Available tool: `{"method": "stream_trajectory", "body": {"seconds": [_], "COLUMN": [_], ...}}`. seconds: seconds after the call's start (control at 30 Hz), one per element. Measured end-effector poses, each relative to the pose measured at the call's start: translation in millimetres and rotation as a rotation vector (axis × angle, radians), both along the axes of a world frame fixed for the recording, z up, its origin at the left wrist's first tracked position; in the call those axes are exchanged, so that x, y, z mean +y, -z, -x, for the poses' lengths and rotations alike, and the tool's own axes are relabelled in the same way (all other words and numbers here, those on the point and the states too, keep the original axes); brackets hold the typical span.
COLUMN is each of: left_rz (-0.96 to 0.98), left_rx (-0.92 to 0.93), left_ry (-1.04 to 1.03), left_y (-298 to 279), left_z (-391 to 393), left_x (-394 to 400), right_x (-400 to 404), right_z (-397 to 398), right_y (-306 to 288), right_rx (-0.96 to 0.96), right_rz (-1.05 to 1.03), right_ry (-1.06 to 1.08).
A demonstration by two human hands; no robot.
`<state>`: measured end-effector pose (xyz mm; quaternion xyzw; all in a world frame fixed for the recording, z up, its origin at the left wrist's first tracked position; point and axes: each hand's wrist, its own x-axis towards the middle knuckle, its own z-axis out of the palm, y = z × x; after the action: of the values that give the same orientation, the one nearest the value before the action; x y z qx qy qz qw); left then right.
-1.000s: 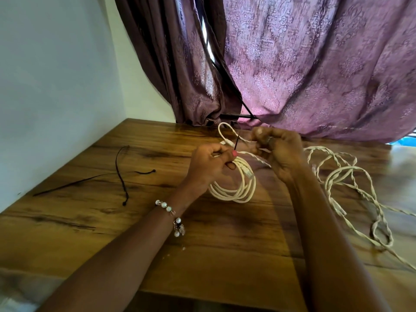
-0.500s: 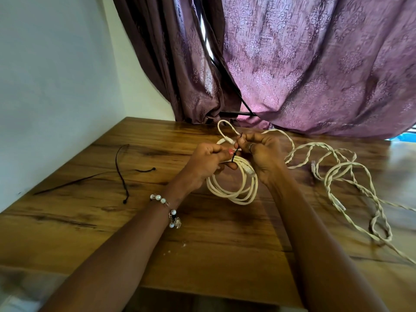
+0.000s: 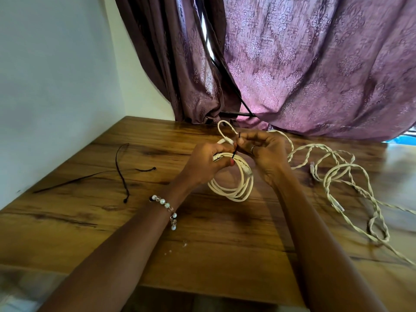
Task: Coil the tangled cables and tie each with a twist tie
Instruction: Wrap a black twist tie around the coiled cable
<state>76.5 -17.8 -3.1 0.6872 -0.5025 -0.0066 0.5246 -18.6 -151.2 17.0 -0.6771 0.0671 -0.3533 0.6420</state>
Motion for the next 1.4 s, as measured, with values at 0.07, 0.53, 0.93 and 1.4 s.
{"method": "stream_trajectory", "body": {"seconds": [0.07,0.53,0.93,1.4], "left_rz": [-0.004,-0.046,-0.177,-0.252], "left_rx": [0.019,0.353,0.362,0.381], "left_ry": [-0.007,0.072,0.146,0.218], "left_y": [1,-2,-5,-7], "left_z": [0,4,4,0], "left_x": [2,6,10,14], "right_x": [-6,-24,-22,-16], "right_z": [4,4,3,10], "right_y": [-2,3,2,-9], "right_rx": [0.001,-0.009,-0.02,0.003], "right_rz": [0.178,0.973,1.058,1.296], "right_ry": [-0.028,0.033,0.037,-0.017]}}
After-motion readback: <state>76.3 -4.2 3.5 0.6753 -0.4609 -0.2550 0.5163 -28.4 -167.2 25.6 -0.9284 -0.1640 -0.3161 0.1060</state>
